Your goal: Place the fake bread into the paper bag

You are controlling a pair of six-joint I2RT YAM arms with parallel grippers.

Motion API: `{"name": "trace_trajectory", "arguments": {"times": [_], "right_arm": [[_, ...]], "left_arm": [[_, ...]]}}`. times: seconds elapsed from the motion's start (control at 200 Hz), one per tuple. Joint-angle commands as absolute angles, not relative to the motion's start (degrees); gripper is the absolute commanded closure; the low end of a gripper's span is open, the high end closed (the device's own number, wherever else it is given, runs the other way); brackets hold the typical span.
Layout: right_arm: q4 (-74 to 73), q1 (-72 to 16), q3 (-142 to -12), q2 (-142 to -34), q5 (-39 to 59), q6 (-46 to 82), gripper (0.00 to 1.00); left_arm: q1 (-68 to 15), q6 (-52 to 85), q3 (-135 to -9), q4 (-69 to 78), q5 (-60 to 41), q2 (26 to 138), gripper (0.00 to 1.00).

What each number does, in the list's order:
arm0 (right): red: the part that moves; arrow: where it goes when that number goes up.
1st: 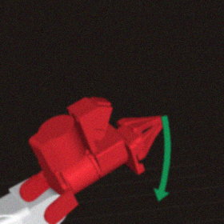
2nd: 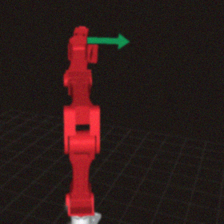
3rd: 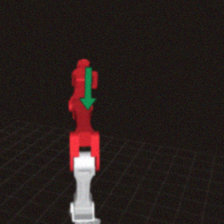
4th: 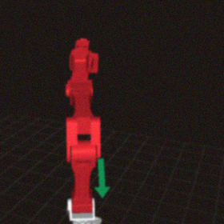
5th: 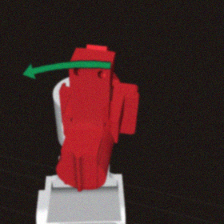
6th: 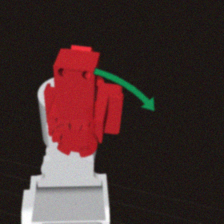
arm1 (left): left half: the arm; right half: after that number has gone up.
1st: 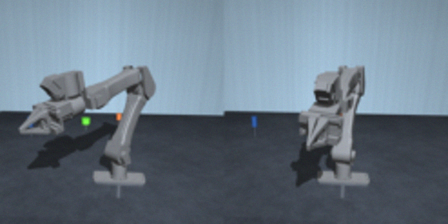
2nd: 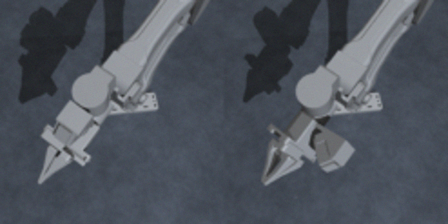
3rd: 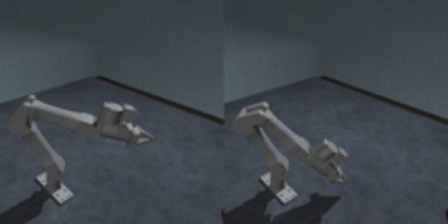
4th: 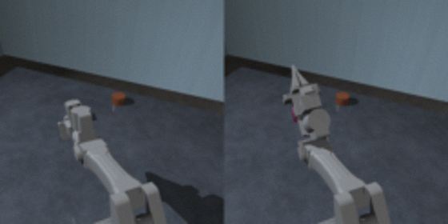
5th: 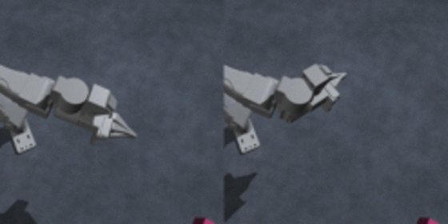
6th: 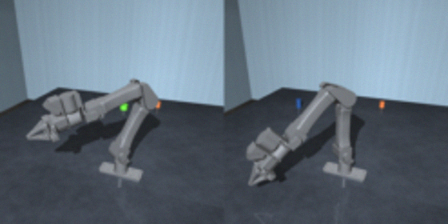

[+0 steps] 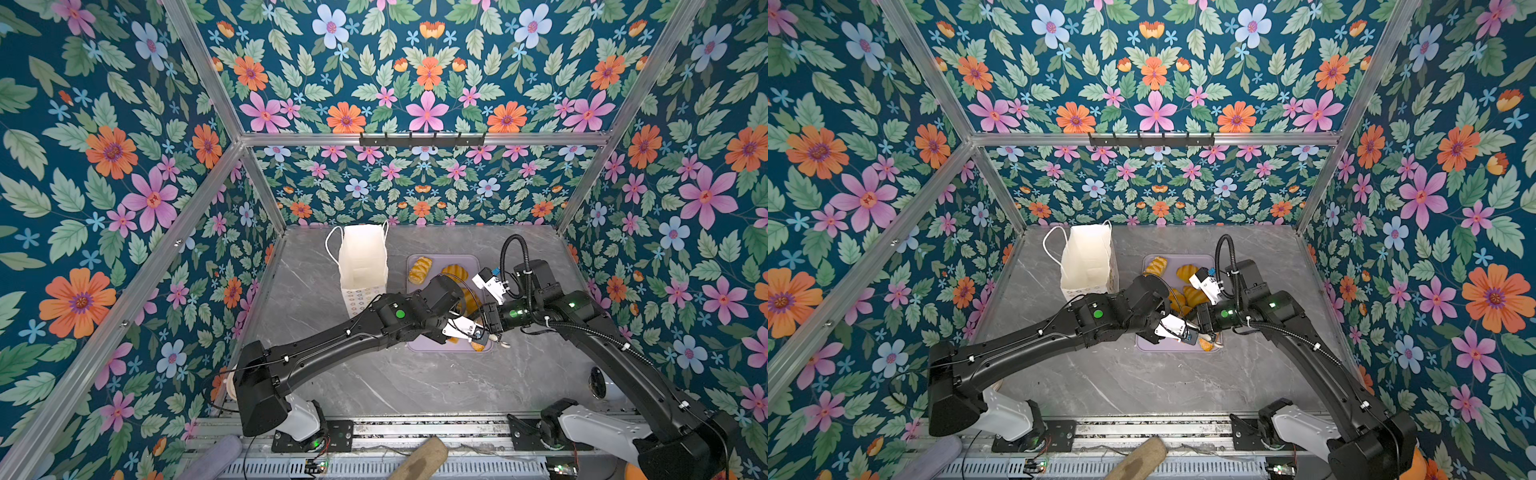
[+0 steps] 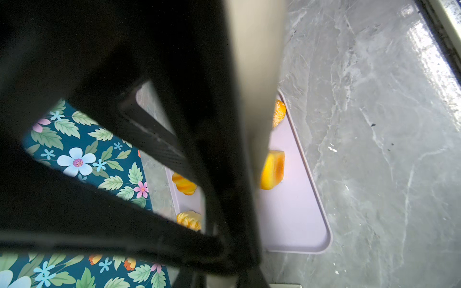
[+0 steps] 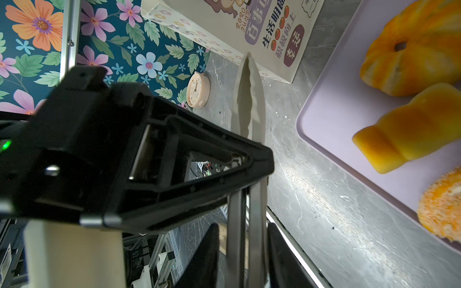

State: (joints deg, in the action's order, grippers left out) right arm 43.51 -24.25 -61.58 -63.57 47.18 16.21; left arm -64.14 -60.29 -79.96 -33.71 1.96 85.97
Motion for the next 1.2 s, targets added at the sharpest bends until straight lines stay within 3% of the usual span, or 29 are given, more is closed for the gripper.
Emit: {"name": "trace_trajectory", "arguments": {"times": [0.0, 0.77, 1.195], "right_arm": [[46.36, -24.50, -62.12, -62.85, 50.36, 14.98, 0.62], [46.14, -24.44, -61.88, -58.76, 51.70, 14.67, 0.52], [44.37, -24.50, -61.35, -60.37, 51.71, 15.12, 0.52]], "left_arm": [[-63.91, -57.21, -79.85, -29.87, 6.21, 85.65, 0.82], [-63.91, -57.04, -77.33, -31.16, 10.02, 84.40, 0.90], [-64.00, -59.51, -77.11, -30.85, 3.56, 82.80, 0.92]]}}
